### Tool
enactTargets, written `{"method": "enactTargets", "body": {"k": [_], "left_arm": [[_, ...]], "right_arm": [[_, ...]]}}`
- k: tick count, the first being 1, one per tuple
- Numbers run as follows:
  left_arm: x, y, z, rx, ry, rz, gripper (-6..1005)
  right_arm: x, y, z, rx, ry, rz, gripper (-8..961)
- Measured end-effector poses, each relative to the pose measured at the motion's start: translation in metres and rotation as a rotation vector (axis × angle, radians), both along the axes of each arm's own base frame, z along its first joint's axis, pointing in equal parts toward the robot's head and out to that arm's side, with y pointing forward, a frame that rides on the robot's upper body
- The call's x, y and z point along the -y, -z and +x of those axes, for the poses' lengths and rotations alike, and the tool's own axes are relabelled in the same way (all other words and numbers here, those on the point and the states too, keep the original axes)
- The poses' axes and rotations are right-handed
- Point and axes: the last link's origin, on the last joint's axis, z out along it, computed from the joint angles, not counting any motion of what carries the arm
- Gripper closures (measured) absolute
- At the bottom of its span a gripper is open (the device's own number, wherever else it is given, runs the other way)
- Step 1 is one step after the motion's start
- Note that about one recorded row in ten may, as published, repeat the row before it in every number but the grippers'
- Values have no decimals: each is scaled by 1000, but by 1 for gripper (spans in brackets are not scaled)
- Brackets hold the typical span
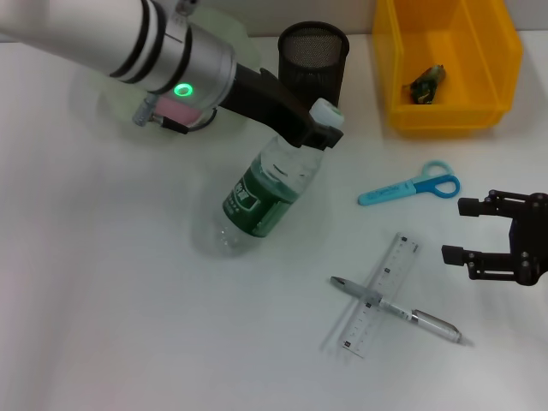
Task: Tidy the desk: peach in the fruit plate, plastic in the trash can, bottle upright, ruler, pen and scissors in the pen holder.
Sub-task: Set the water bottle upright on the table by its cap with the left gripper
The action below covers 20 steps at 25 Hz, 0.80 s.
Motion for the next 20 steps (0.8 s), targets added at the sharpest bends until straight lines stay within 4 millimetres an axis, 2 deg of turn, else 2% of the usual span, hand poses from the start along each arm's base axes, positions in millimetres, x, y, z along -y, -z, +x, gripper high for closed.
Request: {"method": "enactTargets", "body": {"k": [20], "left_arm": [[2,-20,-11,139,66,23,554]], "right_arm": [[-1,0,-1,2,-5,2,188]]}}
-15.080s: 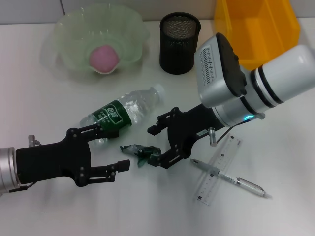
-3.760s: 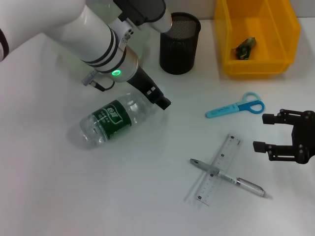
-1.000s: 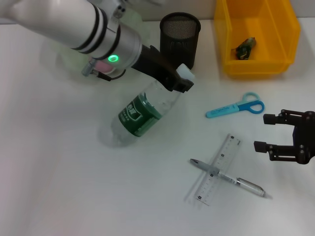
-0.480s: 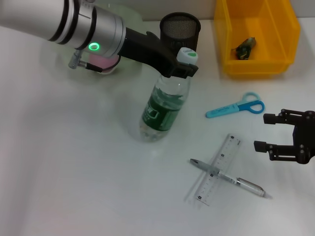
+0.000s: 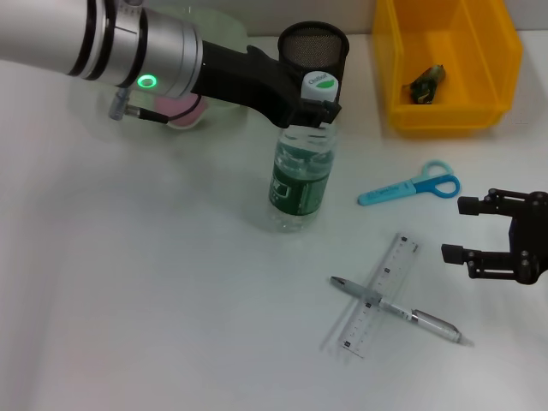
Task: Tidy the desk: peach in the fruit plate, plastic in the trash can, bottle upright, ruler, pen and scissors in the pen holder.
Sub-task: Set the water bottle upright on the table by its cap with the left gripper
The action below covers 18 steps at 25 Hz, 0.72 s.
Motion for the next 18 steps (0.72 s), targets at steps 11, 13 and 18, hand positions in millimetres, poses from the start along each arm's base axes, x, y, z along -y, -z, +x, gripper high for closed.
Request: {"method": "enactTargets", "body": {"k": [11,13,18], "left_arm": [[3,-12,-5,83,36,18,555],[4,-17,-9,116,51,34,555],[4,-23,-14,143,58,60,554]], "right_arm": [[-1,-1,0,-2,2,7,189],[-1,-1,1,-2,1,12,189],[-1,-1,0,-14,-7,24,190]]}}
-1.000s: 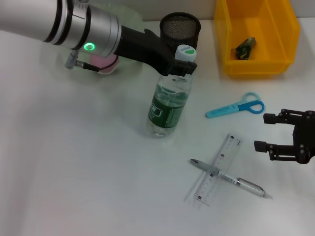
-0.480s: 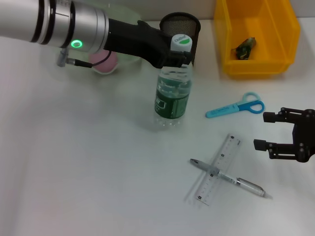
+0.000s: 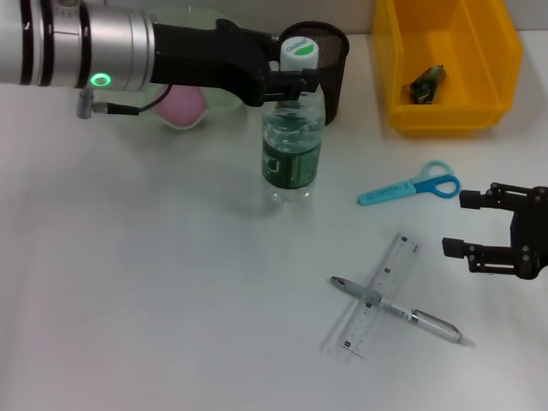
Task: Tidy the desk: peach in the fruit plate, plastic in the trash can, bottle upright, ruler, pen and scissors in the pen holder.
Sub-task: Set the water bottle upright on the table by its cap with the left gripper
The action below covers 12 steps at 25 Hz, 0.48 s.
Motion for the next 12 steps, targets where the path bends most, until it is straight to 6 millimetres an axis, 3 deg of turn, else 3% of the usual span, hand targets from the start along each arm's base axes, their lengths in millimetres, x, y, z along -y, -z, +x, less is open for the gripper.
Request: {"method": "enactTargets", "body": {"k": [12], "left_arm": [[11,-5,-27,51,38,59,554]], "right_arm": [[0,8,-4,-43,-32,9,191]]}}
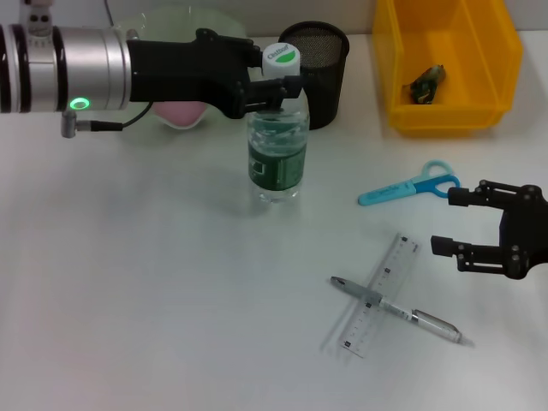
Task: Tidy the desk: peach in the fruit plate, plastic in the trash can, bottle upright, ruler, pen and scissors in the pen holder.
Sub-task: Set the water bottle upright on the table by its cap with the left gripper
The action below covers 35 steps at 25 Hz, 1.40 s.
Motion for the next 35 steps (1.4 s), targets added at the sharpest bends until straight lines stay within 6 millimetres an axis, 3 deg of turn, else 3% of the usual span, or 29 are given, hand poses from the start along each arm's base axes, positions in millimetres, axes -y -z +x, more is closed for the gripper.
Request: {"method": "enactTargets", "body": {"k": [6,35], "left_arm": [[8,-6,-20,54,-7,41,554],[30,-36,-65,93,-23,132,554]], "right_arm": [[1,3,-3,-23,-16,-1,192],[2,18,-10,-65,-52,-35,195]]}}
